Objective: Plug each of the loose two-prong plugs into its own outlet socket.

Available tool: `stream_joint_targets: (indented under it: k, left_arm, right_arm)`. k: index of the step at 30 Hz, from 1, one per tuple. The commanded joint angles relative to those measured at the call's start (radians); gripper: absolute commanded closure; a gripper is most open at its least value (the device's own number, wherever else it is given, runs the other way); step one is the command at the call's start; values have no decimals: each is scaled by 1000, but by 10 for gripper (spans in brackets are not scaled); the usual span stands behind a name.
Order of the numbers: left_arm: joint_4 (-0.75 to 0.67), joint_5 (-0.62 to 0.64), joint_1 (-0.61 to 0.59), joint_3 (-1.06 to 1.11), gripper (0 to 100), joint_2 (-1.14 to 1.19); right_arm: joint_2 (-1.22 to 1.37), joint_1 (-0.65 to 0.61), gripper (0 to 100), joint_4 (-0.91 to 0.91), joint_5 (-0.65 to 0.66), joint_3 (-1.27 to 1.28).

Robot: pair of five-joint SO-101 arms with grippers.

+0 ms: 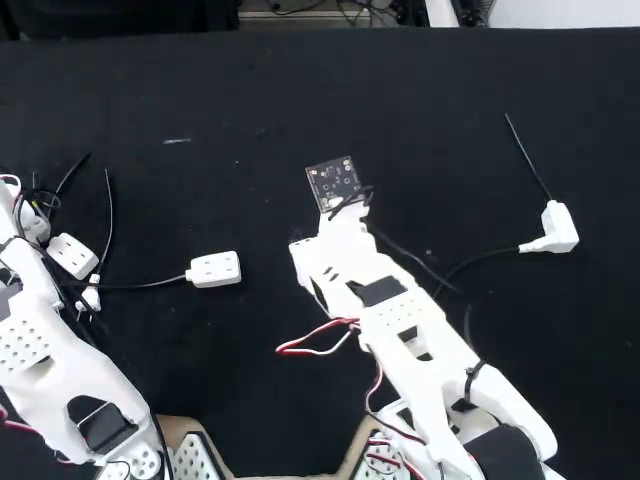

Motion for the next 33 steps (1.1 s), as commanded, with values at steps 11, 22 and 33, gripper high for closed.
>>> stream_joint_targets:
  k: [11,22,33]
  left_arm:
    - [407,3,64,-214,970,-221]
    - [595,-71,317,-180,970,-374]
    - [471,-91,874,48,970,-436]
  right_arm:
    - [-38,-9,832,-15,14,-4]
    - [-202,149,832,86,5,-7]
    - [-430,265,832,31,0,113]
